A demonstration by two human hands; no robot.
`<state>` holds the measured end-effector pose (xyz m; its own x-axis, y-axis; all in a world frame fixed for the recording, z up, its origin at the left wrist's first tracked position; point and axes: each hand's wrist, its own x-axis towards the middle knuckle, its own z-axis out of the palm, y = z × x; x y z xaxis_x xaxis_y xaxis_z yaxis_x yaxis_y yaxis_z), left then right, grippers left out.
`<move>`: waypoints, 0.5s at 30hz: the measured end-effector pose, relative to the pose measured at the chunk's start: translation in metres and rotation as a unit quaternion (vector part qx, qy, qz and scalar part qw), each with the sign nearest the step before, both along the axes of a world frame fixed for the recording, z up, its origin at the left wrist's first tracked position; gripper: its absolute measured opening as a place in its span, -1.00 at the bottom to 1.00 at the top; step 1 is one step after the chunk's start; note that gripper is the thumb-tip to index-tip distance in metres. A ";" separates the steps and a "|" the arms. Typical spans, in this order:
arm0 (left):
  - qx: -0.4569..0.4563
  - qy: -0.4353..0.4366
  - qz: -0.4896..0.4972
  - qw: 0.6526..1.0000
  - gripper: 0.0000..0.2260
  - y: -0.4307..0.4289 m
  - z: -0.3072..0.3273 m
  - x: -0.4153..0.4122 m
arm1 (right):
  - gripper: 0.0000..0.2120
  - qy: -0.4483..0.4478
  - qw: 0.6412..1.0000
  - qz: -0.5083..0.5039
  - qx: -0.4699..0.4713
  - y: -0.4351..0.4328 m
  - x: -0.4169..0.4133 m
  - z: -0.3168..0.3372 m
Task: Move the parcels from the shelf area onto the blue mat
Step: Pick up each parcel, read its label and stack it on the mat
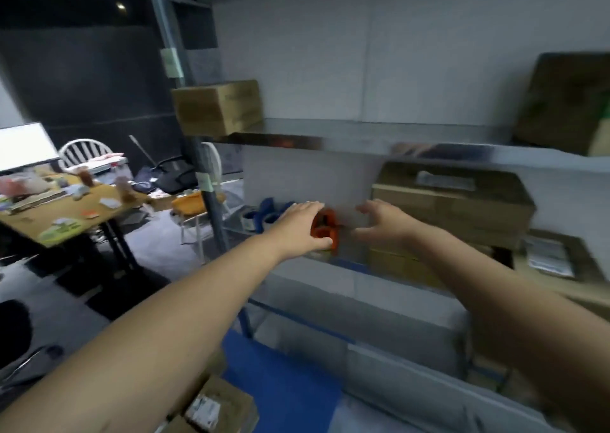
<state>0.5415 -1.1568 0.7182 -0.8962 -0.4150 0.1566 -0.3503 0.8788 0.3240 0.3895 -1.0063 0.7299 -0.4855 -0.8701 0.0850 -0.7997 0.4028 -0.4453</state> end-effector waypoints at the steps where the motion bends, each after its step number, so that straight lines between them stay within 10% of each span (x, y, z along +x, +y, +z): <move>1: 0.007 0.004 -0.025 1.000 -0.25 0.024 -0.002 -0.019 | -0.41 0.002 1.000 -0.020 -0.003 0.030 -0.012 0.002; 15: 0.050 -0.102 -0.382 0.917 -0.26 0.493 -0.081 -0.272 | -0.35 -0.060 0.913 -0.401 0.045 0.576 -0.110 -0.067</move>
<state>0.2695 -0.6635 0.6372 -0.9375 0.3441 -0.0518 0.2937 0.8622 0.4127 0.2794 -0.4302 0.6625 -0.9708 -0.2311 -0.0644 -0.1790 0.8766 -0.4467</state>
